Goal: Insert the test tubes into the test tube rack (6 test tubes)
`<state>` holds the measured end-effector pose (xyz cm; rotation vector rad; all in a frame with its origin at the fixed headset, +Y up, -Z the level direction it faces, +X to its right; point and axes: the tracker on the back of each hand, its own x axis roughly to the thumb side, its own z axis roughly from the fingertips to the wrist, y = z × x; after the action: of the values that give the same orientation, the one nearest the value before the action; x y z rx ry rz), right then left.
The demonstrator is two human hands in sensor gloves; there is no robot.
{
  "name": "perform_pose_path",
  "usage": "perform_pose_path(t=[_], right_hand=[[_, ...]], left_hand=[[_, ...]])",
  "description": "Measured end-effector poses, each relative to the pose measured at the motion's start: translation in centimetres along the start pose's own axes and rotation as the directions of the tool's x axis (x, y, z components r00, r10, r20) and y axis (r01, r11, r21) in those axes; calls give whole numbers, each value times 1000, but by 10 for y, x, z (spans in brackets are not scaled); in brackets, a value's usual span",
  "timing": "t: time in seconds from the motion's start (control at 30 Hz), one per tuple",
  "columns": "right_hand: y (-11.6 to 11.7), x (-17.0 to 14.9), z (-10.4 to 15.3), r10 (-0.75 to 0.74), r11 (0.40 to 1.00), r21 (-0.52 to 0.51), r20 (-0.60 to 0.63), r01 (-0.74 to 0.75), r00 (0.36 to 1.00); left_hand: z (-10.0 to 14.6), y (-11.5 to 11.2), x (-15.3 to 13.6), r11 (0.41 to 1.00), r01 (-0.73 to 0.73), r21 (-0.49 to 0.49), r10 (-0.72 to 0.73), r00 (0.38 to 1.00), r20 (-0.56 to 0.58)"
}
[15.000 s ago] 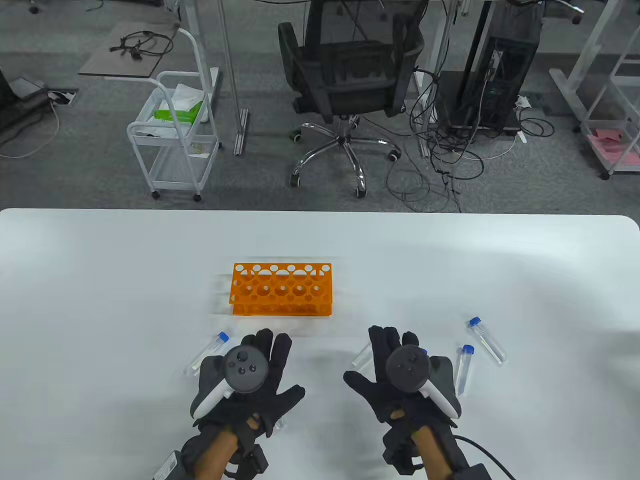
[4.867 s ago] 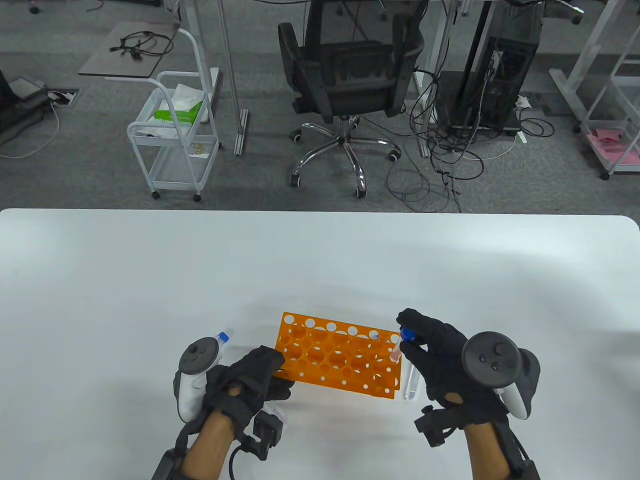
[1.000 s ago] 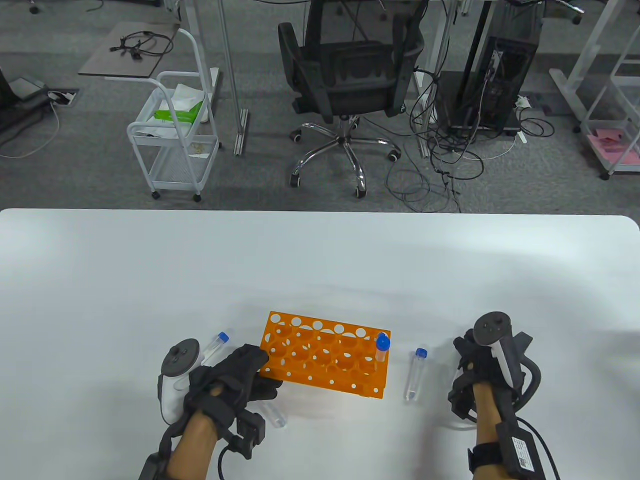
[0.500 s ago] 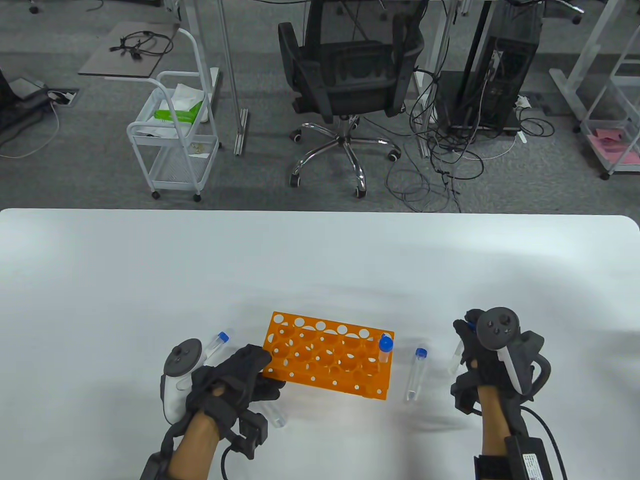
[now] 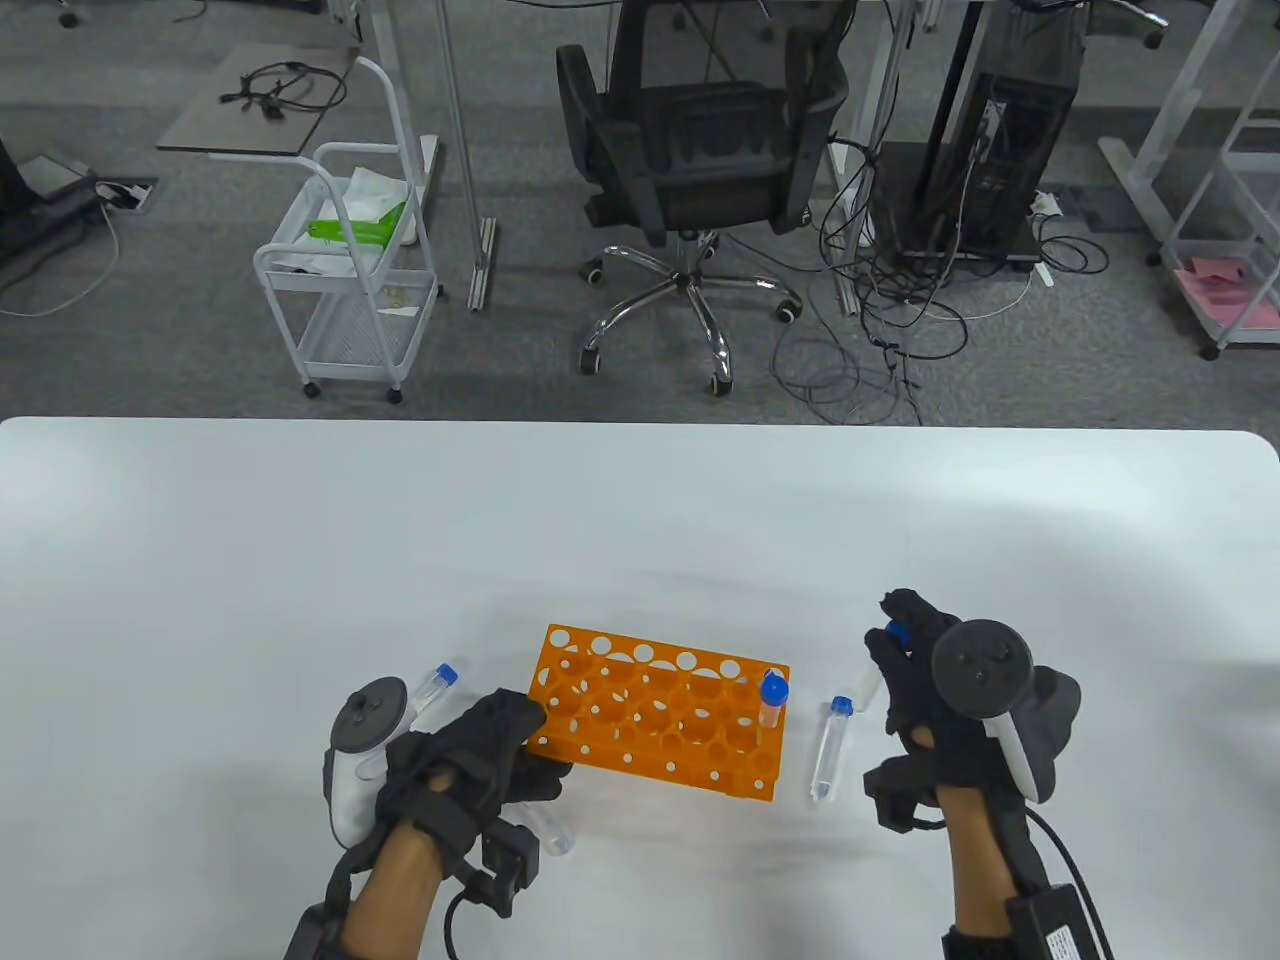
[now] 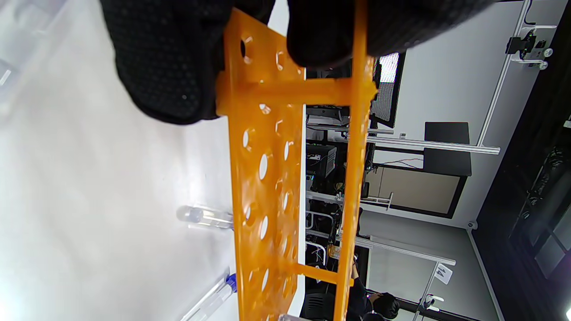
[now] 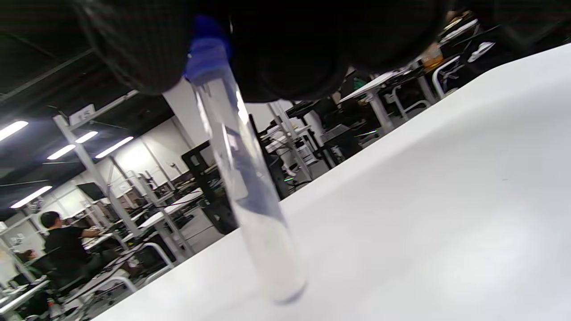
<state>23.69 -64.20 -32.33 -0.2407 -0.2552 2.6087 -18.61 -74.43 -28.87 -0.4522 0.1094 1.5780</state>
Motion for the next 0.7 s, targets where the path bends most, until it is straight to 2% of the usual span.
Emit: perform_pose_path(t=[0.27,0.43,0.57,0.7], right_hand=[[-12,24,6,-62,996,70,87,56,994],[-24,43,10,-84,996,55,134,77,987],[-30,58,7,-109,993,64,148,101,983],[-32,72,5,-185,982,72,169,175,968]], left_hand=[[0,0,2,1000,-1,-12,1,1000,3],[0,-4,1,999,26,23,-26,1000,4],[-2,-3,0,1000,21,14,-21,1000,-5],[-2,0,-1,1000,15,20,-15,1000,-10]])
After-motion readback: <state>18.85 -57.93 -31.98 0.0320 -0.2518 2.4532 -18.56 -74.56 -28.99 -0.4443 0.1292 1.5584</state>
